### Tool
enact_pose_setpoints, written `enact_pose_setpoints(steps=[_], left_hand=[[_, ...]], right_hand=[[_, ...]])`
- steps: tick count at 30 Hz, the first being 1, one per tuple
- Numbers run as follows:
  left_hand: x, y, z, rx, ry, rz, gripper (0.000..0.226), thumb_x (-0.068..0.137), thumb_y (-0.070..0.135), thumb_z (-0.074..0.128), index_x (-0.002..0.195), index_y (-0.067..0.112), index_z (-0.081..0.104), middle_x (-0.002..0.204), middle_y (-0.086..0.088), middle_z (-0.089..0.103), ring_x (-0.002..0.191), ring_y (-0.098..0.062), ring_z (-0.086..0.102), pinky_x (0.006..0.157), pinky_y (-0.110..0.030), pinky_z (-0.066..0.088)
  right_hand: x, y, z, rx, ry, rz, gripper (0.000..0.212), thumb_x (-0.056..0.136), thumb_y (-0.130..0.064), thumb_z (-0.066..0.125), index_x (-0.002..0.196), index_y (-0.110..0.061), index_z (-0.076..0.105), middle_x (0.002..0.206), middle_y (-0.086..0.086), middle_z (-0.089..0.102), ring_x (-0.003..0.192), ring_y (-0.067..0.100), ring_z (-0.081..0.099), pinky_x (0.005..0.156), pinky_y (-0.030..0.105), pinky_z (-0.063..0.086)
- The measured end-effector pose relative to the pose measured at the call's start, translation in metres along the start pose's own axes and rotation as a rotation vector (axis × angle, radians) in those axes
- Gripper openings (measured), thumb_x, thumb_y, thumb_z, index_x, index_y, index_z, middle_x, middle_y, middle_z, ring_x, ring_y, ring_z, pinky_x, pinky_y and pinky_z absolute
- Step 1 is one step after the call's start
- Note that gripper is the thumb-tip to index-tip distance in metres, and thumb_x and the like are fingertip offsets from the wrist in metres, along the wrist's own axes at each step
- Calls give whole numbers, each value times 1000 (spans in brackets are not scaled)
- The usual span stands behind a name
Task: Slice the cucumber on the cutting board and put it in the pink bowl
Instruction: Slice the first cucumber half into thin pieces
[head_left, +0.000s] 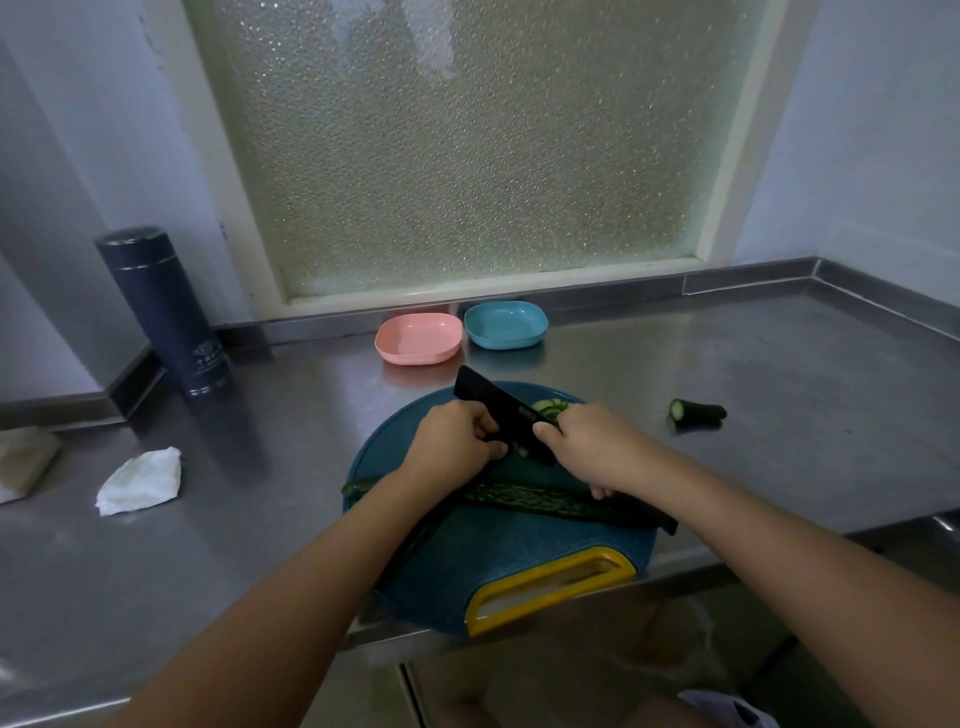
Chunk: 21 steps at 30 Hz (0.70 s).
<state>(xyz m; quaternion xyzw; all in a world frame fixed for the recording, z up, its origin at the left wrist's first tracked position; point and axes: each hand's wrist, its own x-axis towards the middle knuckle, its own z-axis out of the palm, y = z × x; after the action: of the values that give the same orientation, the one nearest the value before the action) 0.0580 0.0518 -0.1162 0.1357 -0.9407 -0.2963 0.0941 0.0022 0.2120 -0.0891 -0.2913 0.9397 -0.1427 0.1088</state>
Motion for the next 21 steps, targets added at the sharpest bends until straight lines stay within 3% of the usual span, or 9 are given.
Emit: enact_pose_setpoints(steps=[5,12,18,21], left_hand=[[-1,0,2,4,29,-4,19,77,24,74,93,19,66,84,7,62,81,-10,58,71,-24,46],[-3,0,4,4,38,-16,21,77,25,73,95,18,66,89,3,66,82,-12,60,74,-26,49],[-7,0,3,-8,46,-8,23,78,27,72,98,19,65,87,6,61,85,-11,59,76,-26,48],[-8,0,2,-6,48,0,23,78,27,72,98,19,65,86,7,60,84,-10,58,74,-25,47]], right_hand=[[1,-6,7,10,25,11,55,102,-41,29,75,-4,59,50,9,55,39,20,55,45,26,46],[3,-23,15,-6,44,34,47,103,-34,30,62,-13,39,61,5,44,56,20,47,57,30,42],[4,-12,10,8,16,122,52,101,-41,31,72,-5,54,55,9,55,42,20,55,59,32,52],[0,-8,9,25,3,92,53,102,-42,30,71,-5,53,49,9,55,38,19,53,61,33,55]])
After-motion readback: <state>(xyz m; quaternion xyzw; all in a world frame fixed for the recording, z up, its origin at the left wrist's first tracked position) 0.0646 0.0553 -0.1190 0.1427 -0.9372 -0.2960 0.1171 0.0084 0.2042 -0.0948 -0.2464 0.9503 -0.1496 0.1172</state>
